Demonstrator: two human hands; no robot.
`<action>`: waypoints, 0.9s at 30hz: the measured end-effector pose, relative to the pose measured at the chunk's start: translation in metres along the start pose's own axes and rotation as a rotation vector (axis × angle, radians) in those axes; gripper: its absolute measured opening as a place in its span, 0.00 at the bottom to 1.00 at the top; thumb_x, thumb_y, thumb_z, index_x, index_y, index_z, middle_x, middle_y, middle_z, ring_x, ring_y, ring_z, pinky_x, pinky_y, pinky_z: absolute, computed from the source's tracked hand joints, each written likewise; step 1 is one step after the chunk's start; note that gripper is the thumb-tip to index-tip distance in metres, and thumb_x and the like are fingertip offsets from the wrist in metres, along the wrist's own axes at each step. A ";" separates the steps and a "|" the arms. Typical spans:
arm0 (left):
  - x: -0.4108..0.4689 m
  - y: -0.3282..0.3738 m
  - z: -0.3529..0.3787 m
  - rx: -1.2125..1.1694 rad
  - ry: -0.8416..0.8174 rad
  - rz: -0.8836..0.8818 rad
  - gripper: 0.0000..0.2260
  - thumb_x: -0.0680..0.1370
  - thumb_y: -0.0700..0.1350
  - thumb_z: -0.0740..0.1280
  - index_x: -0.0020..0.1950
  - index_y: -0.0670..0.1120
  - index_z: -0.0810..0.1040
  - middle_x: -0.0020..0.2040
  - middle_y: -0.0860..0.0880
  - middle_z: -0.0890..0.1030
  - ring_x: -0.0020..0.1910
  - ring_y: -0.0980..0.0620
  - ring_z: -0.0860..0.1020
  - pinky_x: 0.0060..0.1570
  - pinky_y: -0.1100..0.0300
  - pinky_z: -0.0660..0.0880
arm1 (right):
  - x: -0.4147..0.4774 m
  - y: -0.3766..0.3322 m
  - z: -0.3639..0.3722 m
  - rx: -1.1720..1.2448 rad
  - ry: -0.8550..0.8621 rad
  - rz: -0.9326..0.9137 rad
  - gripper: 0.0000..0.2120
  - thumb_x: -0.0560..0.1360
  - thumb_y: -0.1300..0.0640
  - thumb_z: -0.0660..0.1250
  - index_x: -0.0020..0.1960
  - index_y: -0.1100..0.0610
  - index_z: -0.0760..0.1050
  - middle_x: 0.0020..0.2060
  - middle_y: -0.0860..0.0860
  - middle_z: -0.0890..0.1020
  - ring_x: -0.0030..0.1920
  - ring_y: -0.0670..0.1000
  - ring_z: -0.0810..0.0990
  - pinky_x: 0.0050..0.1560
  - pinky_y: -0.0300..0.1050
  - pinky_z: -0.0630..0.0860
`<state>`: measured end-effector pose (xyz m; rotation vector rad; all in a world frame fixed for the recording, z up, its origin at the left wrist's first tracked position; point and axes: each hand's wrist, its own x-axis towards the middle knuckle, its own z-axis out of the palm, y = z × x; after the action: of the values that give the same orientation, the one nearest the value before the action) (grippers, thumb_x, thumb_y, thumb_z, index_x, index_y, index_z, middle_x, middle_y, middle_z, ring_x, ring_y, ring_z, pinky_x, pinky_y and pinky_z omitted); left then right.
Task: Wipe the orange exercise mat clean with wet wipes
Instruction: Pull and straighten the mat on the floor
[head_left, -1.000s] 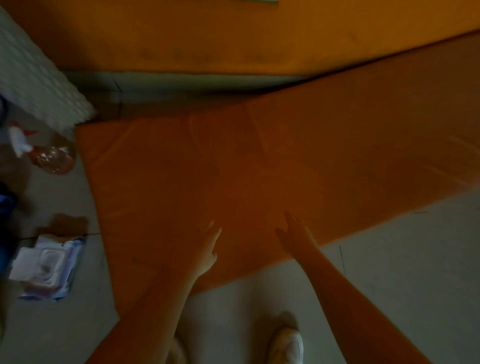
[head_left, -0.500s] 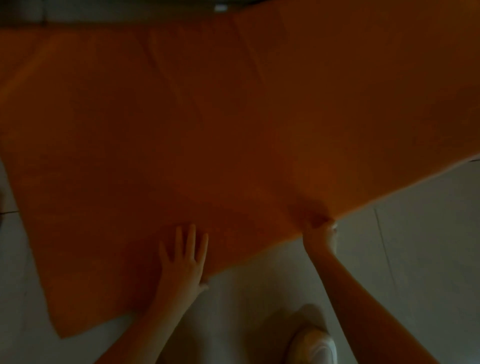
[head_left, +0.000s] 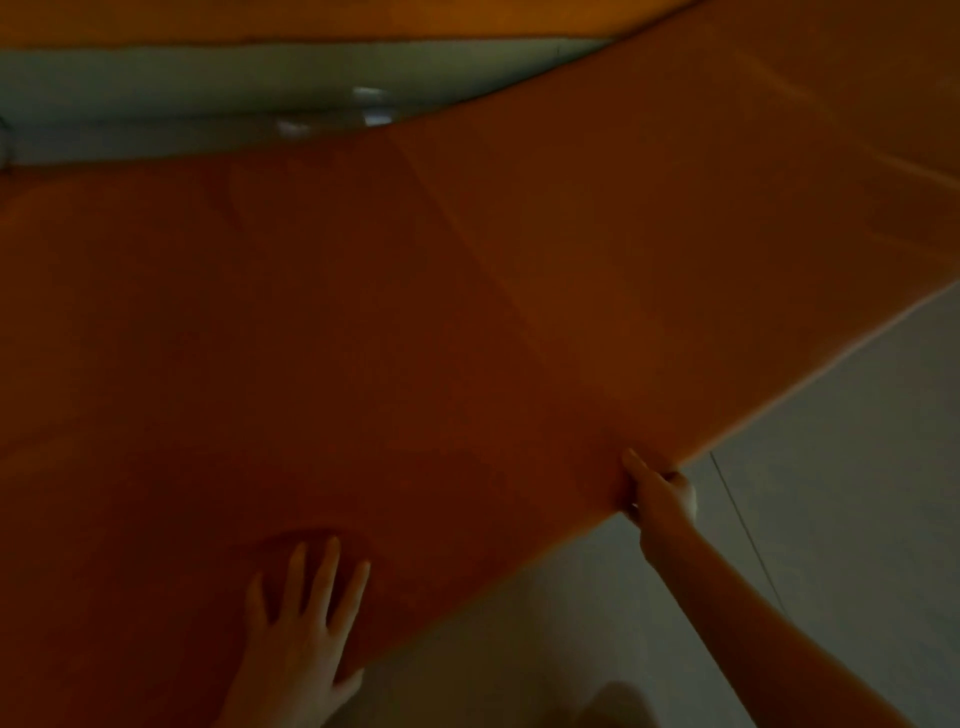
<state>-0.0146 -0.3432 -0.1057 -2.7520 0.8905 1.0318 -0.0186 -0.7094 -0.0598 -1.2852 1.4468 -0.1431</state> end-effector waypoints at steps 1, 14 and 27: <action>0.000 -0.004 -0.002 0.014 0.017 -0.008 0.72 0.41 0.71 0.76 0.79 0.49 0.50 0.73 0.37 0.63 0.60 0.32 0.67 0.46 0.26 0.68 | -0.005 0.002 -0.002 0.012 0.000 -0.002 0.07 0.74 0.56 0.71 0.42 0.54 0.73 0.43 0.53 0.79 0.46 0.54 0.79 0.46 0.50 0.77; 0.012 -0.053 -0.087 0.268 0.026 -0.026 0.44 0.78 0.52 0.65 0.73 0.50 0.28 0.76 0.46 0.30 0.76 0.39 0.36 0.74 0.42 0.45 | -0.026 0.054 0.012 0.128 -0.156 0.266 0.08 0.75 0.56 0.70 0.45 0.59 0.73 0.39 0.56 0.79 0.37 0.53 0.79 0.29 0.45 0.78; -0.012 -0.003 -0.071 0.410 -0.105 0.057 0.28 0.84 0.43 0.49 0.75 0.41 0.33 0.77 0.36 0.39 0.75 0.31 0.52 0.69 0.47 0.67 | -0.016 0.058 -0.032 0.049 -0.130 0.084 0.14 0.75 0.62 0.70 0.57 0.61 0.68 0.44 0.57 0.76 0.38 0.54 0.78 0.29 0.46 0.76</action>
<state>0.0206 -0.3530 -0.0437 -2.3269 1.0354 0.8754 -0.0819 -0.6920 -0.0792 -1.1707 1.3748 -0.0380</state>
